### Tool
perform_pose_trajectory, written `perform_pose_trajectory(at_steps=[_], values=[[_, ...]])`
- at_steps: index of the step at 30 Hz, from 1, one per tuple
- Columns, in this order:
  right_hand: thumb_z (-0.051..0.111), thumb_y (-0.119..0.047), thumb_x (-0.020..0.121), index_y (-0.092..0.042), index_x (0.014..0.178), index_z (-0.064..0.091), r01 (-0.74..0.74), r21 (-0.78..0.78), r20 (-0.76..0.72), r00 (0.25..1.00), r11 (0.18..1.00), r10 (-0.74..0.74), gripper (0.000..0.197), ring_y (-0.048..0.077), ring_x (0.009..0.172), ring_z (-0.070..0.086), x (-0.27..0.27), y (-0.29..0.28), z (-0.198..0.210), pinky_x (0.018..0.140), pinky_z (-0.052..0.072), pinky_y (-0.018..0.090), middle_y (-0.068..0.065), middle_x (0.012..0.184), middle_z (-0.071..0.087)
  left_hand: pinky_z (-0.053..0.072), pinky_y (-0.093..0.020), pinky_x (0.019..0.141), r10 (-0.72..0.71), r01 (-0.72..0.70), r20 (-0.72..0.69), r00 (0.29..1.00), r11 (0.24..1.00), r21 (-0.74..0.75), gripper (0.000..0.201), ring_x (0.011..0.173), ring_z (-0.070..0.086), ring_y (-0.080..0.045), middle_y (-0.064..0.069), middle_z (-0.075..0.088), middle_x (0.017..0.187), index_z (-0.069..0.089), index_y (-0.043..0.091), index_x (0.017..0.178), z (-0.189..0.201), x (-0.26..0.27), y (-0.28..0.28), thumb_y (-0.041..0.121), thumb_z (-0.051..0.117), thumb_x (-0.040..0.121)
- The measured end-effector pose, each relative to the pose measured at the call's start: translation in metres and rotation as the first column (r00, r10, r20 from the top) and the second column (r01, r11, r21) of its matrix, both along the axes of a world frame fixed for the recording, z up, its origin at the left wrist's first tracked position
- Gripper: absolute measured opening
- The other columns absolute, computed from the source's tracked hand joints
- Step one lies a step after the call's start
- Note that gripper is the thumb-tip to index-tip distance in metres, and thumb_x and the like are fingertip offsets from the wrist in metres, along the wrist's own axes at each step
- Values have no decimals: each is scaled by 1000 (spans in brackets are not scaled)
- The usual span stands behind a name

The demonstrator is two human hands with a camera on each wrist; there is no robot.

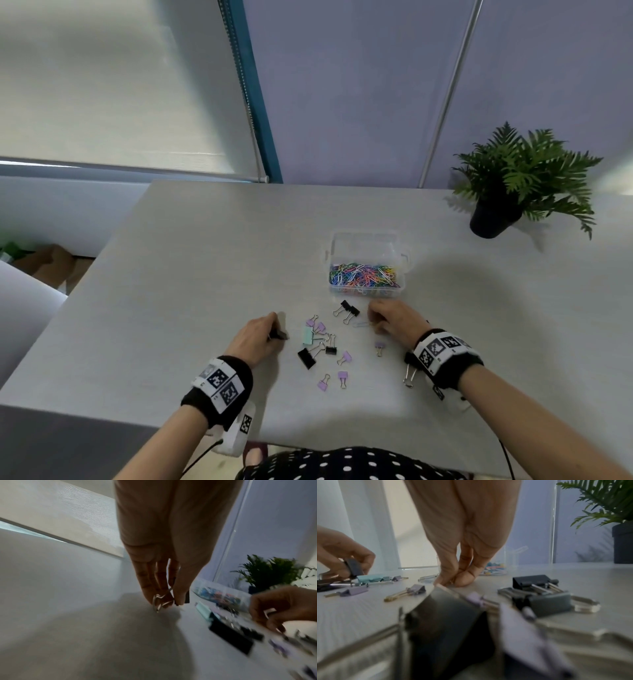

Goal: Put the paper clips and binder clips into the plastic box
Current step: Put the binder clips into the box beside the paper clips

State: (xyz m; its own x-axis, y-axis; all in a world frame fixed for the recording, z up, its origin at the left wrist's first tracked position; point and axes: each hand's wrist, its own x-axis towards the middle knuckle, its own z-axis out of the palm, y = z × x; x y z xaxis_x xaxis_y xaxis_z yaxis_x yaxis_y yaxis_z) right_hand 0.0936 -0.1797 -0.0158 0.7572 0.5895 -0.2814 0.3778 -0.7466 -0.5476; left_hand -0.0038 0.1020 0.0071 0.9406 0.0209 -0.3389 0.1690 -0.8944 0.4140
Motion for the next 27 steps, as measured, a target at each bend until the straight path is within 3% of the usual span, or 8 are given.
perform_pose_trajectory(at_steps=[4,8,11,14,17,19,23,27], values=[[62,0,77,-10,79,59,-4,-59,1,1000,998,4,11,15,80,48,1,2,1,74,42,30,3,87,53,48,-23,58,197,-188,30,980,963,-193,14,62,61,-18,-5,68,83,50,16,89,18,18,21,6,59,85],[59,-3,79,-20,78,50,29,-33,-7,1000,999,-30,19,18,81,51,-6,12,1,77,47,37,-3,84,52,45,-23,53,295,-267,14,956,886,-380,15,58,55,-15,-1,63,74,54,14,95,34,40,34,1,54,87],[58,-6,81,-24,74,43,40,-53,2,999,998,-40,25,15,77,46,-12,19,-5,74,44,35,-4,87,48,45,-20,50,244,-215,18,970,886,-411,18,55,54,-12,-2,63,75,55,14,98,41,61,26,-1,51,88],[59,-7,81,-23,74,41,15,-79,31,999,997,-12,24,14,78,45,-15,21,-7,69,42,32,-4,89,42,44,-11,43,149,-108,79,986,918,-381,23,43,53,3,-6,64,79,58,11,104,44,91,7,-2,52,87],[59,-11,81,-22,73,39,-37,-80,24,999,996,39,24,15,81,44,-17,19,-5,72,41,33,-4,88,42,40,-8,38,112,-55,147,983,937,-344,23,37,50,6,-11,66,80,56,7,106,46,128,-18,-4,53,85],[57,-10,80,-29,64,33,-84,-78,10,996,993,85,34,15,78,43,-17,17,-3,72,40,32,-7,77,43,42,-10,42,80,-17,199,977,954,-300,20,42,53,2,-18,70,85,55,2,104,49,152,-35,-5,53,85],[60,-7,79,-32,66,43,26,137,6,1000,990,-27,33,14,73,50,-7,11,13,71,44,30,-12,70,50,52,-32,75,-28,67,204,979,980,-188,21,83,67,-31,-20,71,94,57,1,103,49,188,-62,-5,52,84],[64,-3,79,-7,84,60,184,384,77,970,905,-230,7,12,69,51,23,12,36,66,40,11,1,78,60,46,-30,87,-120,134,117,986,984,-117,29,101,63,-30,-17,68,110,55,4,115,42,201,-71,0,53,87]])
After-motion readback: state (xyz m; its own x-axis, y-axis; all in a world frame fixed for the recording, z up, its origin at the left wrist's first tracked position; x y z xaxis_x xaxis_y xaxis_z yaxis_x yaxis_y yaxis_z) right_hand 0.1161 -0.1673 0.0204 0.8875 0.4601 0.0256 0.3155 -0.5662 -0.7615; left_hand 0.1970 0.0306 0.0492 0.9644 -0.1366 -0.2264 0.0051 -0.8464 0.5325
